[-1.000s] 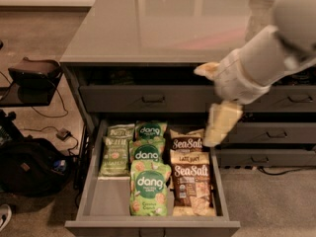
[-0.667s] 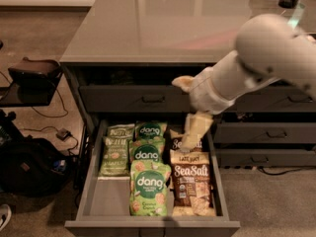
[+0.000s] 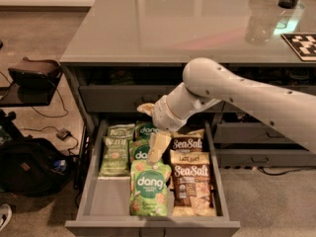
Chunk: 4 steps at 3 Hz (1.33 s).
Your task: Pick green jalapeno chip bag from middle drawer and place on counter
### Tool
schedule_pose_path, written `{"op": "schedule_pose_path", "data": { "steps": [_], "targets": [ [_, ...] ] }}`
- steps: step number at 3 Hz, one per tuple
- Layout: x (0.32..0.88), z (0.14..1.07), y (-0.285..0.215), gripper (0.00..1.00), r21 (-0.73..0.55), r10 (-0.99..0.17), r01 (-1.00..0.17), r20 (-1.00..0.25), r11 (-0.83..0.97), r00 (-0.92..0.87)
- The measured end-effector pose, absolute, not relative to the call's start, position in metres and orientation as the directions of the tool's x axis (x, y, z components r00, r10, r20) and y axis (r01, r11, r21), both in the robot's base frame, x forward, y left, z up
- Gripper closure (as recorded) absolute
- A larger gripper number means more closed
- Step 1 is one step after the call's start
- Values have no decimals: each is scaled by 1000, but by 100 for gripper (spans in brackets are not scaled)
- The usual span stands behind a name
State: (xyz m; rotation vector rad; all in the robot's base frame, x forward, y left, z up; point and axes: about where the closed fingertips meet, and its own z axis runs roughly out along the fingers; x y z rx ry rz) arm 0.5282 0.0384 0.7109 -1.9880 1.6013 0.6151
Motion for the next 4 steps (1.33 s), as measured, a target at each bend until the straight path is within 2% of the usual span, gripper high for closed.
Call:
{"op": "schedule_pose_path", "data": {
  "steps": [2, 4],
  "targets": [
    [543, 634, 128, 0, -26, -720, -963, -658, -270, 220],
    [585, 568, 188, 0, 27, -780, -965, -595, -260, 193]
  ]
}}
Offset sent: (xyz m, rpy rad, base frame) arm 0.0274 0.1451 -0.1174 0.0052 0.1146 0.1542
